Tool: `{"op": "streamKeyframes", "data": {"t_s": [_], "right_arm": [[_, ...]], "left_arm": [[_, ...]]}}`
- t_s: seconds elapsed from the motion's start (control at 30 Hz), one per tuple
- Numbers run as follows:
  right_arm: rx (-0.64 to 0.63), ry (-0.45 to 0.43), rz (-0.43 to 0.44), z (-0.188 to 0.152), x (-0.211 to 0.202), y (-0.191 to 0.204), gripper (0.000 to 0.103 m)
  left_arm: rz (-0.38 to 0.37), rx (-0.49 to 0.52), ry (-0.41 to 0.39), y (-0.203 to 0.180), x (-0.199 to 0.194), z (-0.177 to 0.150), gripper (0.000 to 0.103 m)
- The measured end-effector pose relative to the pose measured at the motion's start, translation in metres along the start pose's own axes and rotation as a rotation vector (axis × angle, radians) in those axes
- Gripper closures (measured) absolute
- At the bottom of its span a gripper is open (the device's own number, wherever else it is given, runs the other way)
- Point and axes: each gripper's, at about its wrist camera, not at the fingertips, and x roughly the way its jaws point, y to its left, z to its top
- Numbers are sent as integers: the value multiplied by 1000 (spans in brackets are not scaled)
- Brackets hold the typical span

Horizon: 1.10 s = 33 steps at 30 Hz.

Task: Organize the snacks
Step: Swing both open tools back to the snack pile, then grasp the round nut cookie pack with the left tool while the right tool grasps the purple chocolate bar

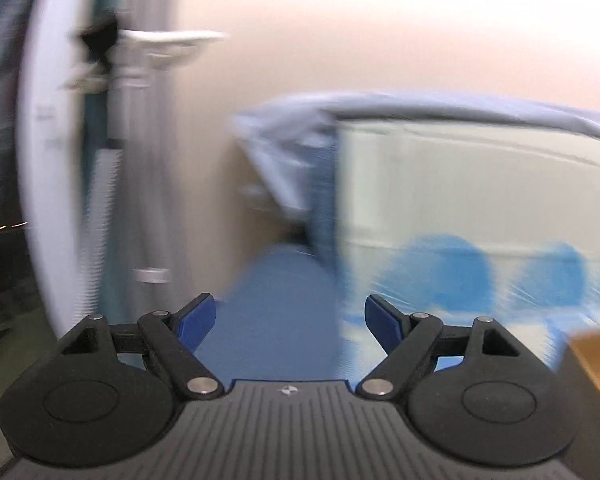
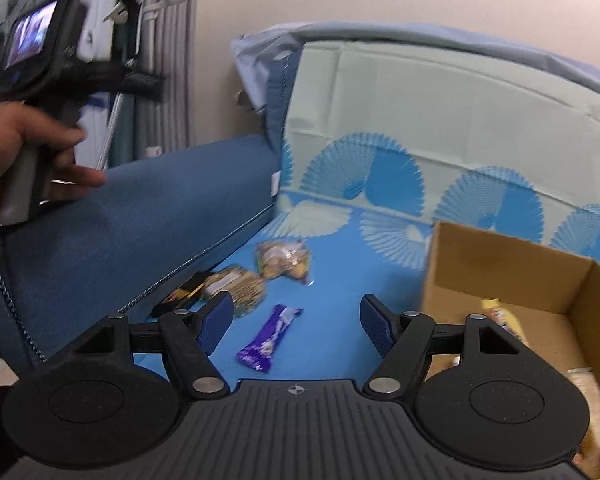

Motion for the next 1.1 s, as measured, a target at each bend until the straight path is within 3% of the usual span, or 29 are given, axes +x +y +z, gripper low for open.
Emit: {"op": "streamKeyframes", "data": {"t_s": [0.07,0.13,0.2,0.37,0.5,0.63,0.83,0.97,1.1], "right_arm": [[0,17,13,-2,8,6,31],[7,41,26,-6,17,12,31],[15,59,43,-9,25,16,31],[23,100,42,-14,47,22,31],[51,141,23,-18,64,17,31],[94,182,8,-24,83,10,31],[128,229,8,-30,116,7,31],[168,255,19,-35,138,5,31],[149,284,52,-37,159,9,32]], "left_arm": [[-103,6,87,-16,12,-18,20],[-198,12,222,-33,33,-41,21],[-234,51,316,-49,52,-58,19],[-176,127,503,-70,102,-100,18],[-135,120,631,-68,129,-128,17],[-162,49,599,-59,125,-139,21],[-220,-80,556,-32,76,-142,21],[-309,-221,474,-12,36,-155,21],[-372,-275,385,-10,23,-149,21]]}}
